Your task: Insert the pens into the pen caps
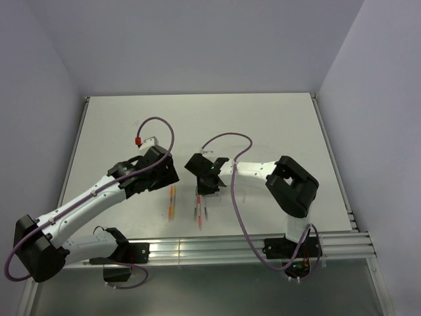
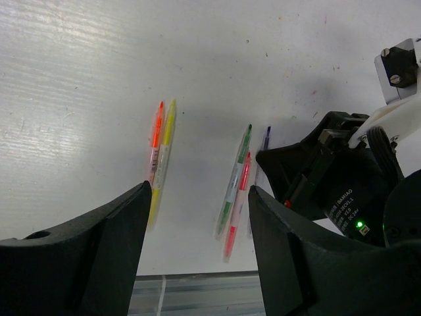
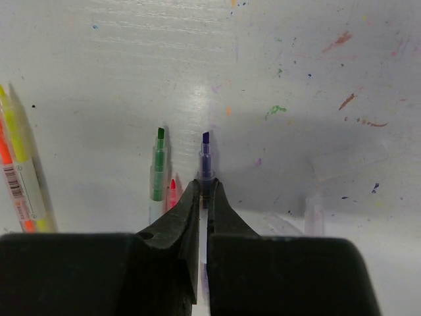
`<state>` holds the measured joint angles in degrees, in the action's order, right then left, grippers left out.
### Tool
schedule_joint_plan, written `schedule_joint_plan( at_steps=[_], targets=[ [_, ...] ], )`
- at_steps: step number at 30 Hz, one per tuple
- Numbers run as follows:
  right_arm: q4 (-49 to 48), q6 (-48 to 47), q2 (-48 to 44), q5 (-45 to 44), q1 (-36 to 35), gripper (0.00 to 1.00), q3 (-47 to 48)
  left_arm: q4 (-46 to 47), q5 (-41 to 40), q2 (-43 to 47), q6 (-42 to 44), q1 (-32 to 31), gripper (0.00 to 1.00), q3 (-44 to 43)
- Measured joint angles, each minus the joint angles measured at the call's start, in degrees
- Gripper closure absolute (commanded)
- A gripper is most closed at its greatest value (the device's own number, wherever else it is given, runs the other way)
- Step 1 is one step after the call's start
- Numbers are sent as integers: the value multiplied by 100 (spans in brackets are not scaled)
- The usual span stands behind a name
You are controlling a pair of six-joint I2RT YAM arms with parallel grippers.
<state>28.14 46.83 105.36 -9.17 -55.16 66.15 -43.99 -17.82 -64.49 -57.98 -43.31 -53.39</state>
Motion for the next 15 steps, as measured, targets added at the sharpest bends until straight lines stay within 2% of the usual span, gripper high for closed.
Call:
schedule_joint_plan(
  at_steps=[6,9,15],
  targets=[
    [398,-4,-22,-33,-15,100,350,44,160,52,98,55,25,-59],
    [612,-9,-227,2,-2,100,678,280,450,153,216,109,25,-129],
    [802,74,-1215,575,369,100,1532,1705,1895,876,385,619,26,-116]
  ],
)
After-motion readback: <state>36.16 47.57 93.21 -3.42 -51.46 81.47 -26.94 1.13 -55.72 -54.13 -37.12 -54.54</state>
